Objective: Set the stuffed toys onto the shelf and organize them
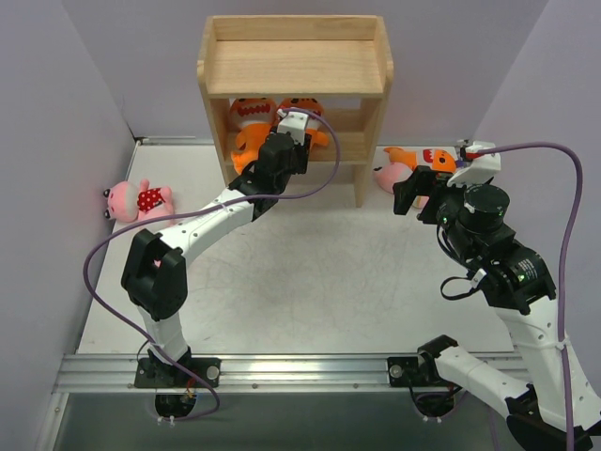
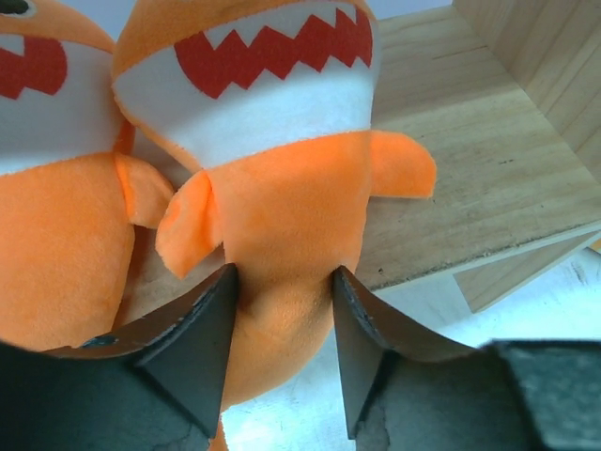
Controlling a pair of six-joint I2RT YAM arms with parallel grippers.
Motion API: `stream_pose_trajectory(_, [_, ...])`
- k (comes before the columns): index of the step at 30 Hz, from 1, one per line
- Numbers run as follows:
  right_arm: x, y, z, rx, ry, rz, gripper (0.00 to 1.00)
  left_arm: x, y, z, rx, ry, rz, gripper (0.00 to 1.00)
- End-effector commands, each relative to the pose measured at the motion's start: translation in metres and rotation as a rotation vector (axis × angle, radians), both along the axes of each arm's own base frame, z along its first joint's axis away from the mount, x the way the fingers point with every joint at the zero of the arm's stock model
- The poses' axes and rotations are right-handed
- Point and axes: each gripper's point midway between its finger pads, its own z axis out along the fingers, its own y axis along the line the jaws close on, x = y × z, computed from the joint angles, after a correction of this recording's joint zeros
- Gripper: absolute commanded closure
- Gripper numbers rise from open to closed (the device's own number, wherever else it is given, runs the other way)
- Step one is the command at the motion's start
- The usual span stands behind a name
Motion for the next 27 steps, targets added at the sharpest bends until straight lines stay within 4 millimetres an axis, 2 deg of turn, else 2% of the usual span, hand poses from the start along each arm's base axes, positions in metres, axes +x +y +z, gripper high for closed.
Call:
stream_pose_trajectory(1, [0.002,0.0,0.011,0.022,-0.028,-0.004,0.02,-0.003,0.0,0.042,-0.1,-0.073,-0.013,0.44])
stream_pose_trajectory(3, [0.001,0.0,0.013,0.024,-0.033,-0.001,0.02,-0.008,0.001,0.05,-0.12,-0.082,-0.025,0.34])
stream_pose_trajectory(6, [0.001,0.002,0.013,0.023,-0.037,0.009,0.02,-0.017,0.004,0.067,-0.148,-0.103,-0.037,0.24])
stream_pose_trajectory(8, [0.001,0.003,0.013,0.02,-0.041,0.021,0.02,-0.022,0.008,0.07,-0.154,-0.103,-0.04,0.2])
stream_pose_trajectory(9, [0.0,0.006,0.016,0.029,-0.052,0.036,0.02,-0.029,0.012,0.082,-0.173,-0.118,-0.046,0.16])
stream_pose_trajectory(11, [0.0,0.01,0.013,0.026,-0.052,0.055,0.02,-0.036,0.016,0.082,-0.174,-0.111,-0.053,0.15])
stream_pose_trajectory(12, [0.002,0.012,0.012,0.029,-0.054,0.066,0.02,-0.042,0.021,0.092,-0.19,-0.123,-0.053,0.14])
stream_pose_trajectory(13, [0.002,0.014,0.009,0.029,-0.049,0.075,0.02,-0.046,0.024,0.085,-0.179,-0.102,-0.056,0.14])
stream_pose_trajectory(15, [0.006,0.019,0.006,0.038,-0.047,0.09,0.03,-0.056,0.036,0.093,-0.196,-0.106,-0.046,0.14])
stream_pose_trajectory(17, [0.009,0.029,-0.006,0.049,-0.027,0.124,0.03,-0.068,0.05,0.089,-0.198,-0.088,-0.038,0.14])
stream_pose_trajectory(21, [0.017,0.04,-0.015,0.096,-0.038,0.145,0.04,-0.08,0.083,0.079,-0.226,-0.054,0.016,0.14])
stream_pose_trajectory(22, [0.019,0.043,-0.018,0.111,-0.032,0.148,0.04,-0.08,0.099,0.065,-0.208,-0.008,0.054,0.14])
stream_pose_trajectory(23, [0.02,0.046,-0.021,0.121,-0.027,0.159,0.04,-0.084,0.107,0.066,-0.223,-0.004,0.063,0.14])
stream_pose_trajectory(25, [0.023,0.051,-0.025,0.141,-0.029,0.17,0.04,-0.083,0.129,0.048,-0.244,0.036,0.11,0.14])
stream_pose_trajectory(26, [0.024,0.054,-0.028,0.146,-0.024,0.175,0.04,-0.085,0.136,0.049,-0.261,0.034,0.121,0.14])
stream_pose_trajectory(27, [0.026,0.056,-0.033,0.152,-0.022,0.177,0.05,-0.087,0.138,0.041,-0.273,0.053,0.119,0.15])
